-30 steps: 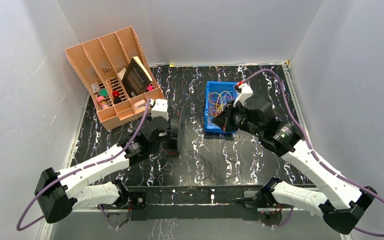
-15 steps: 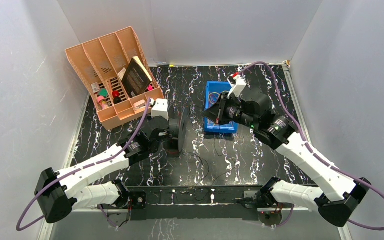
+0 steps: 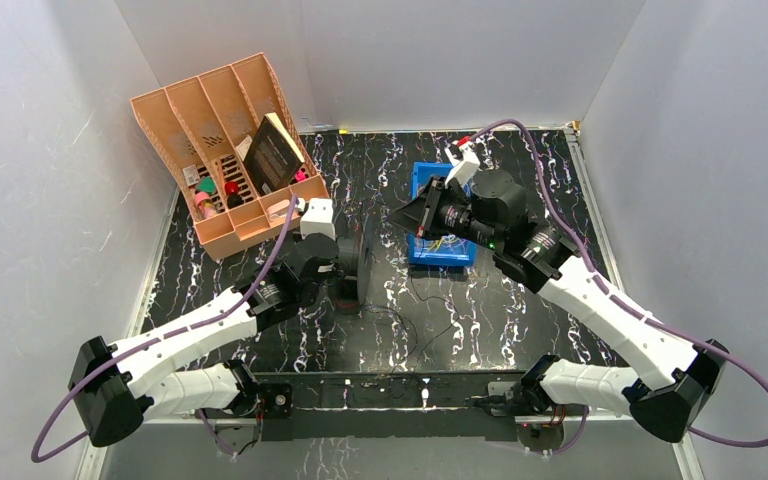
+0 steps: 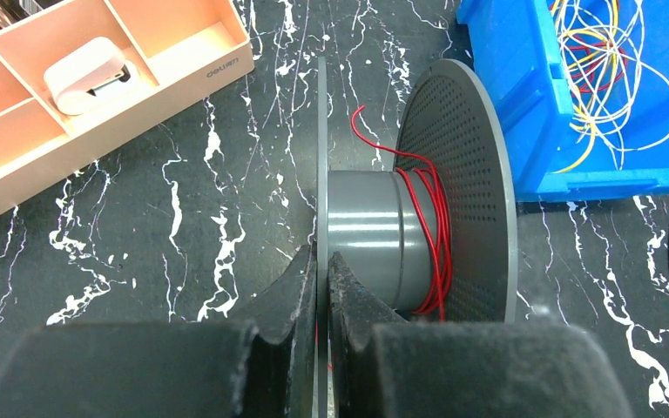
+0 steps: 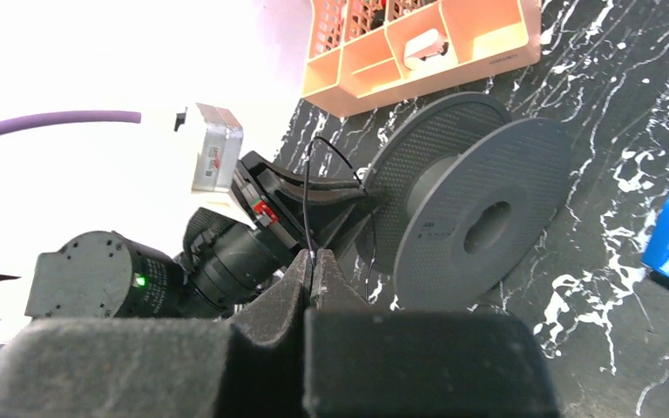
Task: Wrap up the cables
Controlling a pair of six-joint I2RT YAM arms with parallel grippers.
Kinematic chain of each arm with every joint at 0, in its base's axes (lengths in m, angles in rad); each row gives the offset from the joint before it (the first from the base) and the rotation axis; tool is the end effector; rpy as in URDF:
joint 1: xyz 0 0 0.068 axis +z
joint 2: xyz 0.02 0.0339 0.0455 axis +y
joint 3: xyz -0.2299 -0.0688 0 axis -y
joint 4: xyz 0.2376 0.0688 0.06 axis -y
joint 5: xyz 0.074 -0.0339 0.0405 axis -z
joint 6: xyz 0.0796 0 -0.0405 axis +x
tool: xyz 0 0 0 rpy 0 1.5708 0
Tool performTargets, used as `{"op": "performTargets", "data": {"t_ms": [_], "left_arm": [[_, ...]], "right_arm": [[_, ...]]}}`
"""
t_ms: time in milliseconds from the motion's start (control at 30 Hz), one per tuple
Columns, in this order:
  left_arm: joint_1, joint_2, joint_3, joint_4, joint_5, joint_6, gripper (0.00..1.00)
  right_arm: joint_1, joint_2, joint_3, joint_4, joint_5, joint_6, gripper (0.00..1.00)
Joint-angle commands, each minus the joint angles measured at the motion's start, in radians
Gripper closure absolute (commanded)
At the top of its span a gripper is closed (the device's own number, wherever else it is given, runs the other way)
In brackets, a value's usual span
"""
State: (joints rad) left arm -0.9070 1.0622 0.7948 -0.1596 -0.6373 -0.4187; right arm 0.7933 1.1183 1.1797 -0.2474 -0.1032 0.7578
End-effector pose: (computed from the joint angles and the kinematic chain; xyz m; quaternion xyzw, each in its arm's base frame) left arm 0.2090 -0.1903 0.2522 0.0285 0.8159 -0.1086 0.5672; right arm 0.2071 0.2220 0.3664 -0.0466 0.7680 0.4747 0.4274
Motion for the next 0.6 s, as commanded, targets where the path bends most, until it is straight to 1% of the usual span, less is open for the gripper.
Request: {"op": "performTargets", "data": {"t_ms": [0, 167, 367, 567], "left_arm": [[-0.010, -0.017, 0.034, -0.040, 0.017, -0.037, 0.98], [-0.011, -0.019, 0.041, -0.039, 0.019, -0.034, 0.97], [-0.012, -0.023, 0.048, -0.040, 0.023, -0.030, 0.92], [-0.012, -0.026, 0.048, -0.041, 0.023, -0.029, 0.90]], "right_arm": [[0.021, 0.018, -0.003, 0.125, 0.027, 0.059, 1.00], [0.046, 0.059, -0.001, 0.143, 0.061, 0.087, 1.00], [0.064, 0.094, -0.019, 0.168, 0.098, 0.128, 1.00], [0.082, 0.122, -0.047, 0.192, 0.124, 0.157, 1.00]]}}
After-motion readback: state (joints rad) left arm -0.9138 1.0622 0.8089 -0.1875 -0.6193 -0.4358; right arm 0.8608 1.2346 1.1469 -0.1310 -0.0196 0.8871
